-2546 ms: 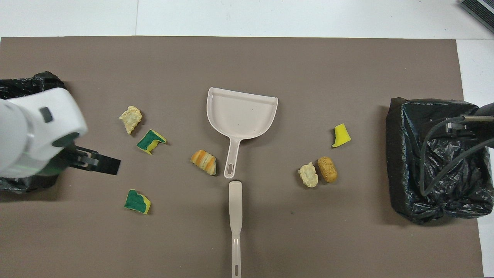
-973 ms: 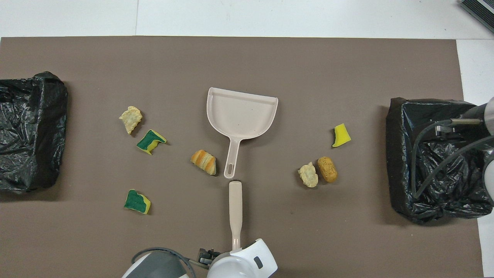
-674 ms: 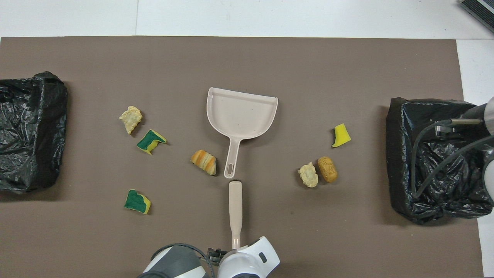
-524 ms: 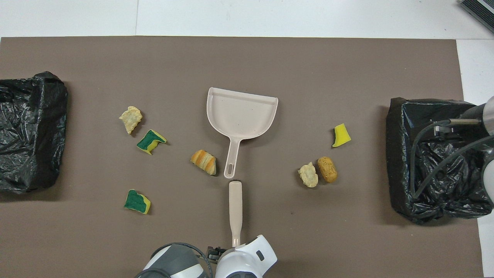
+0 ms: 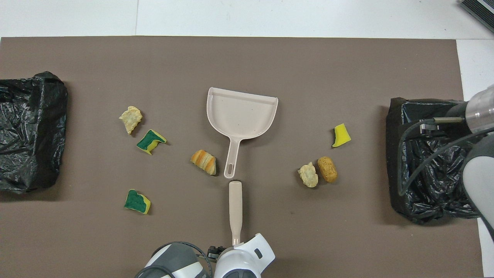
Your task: Sweep and dump trash in bin
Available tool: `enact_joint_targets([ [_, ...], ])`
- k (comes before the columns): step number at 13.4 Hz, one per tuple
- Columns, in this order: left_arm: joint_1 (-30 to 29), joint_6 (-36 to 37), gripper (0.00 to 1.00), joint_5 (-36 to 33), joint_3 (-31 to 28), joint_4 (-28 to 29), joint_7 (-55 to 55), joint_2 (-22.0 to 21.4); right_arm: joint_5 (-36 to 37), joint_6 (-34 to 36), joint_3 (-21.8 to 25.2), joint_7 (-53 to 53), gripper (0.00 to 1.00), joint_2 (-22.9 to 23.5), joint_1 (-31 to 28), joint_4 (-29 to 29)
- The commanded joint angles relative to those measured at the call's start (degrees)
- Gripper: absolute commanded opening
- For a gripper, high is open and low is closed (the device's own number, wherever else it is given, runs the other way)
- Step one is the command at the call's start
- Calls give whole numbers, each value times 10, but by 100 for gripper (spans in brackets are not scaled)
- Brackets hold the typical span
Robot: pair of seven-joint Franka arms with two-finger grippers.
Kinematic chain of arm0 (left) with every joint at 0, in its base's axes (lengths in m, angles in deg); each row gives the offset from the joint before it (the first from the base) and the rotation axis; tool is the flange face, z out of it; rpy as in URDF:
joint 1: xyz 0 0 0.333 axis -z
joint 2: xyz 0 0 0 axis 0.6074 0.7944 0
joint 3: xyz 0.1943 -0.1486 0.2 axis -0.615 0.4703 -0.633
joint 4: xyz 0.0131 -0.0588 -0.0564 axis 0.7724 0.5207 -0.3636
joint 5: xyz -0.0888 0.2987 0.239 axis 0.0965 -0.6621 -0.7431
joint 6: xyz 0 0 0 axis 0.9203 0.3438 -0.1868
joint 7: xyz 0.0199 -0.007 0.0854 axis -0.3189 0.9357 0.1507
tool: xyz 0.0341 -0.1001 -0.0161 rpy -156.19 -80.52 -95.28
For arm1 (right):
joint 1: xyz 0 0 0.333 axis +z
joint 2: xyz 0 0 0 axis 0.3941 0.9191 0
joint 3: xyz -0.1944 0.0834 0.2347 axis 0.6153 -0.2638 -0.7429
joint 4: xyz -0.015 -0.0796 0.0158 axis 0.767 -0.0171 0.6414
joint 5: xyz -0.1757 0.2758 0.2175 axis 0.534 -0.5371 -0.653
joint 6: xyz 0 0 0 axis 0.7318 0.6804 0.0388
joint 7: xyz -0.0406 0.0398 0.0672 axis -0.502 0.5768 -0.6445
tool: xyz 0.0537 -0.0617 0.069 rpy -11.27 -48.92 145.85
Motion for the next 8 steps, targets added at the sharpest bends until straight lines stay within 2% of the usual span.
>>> enact_joint_targets([
  [1,12,-3,1,5,-6,5,20,-7,-8,-22,-18,8,100,25,-3,-4],
  [4,12,19,0,5,-7,3,33,-17,-3,-30,-28,5,100,69,20,-25],
  [7,-5,138,0,5,-13,-40,51,-52,-4,-44,-28,-59,100,139,55,-77],
  [8,-36,175,0,5,-13,-52,48,-64,-3,-61,-28,-82,100,154,73,-80],
])
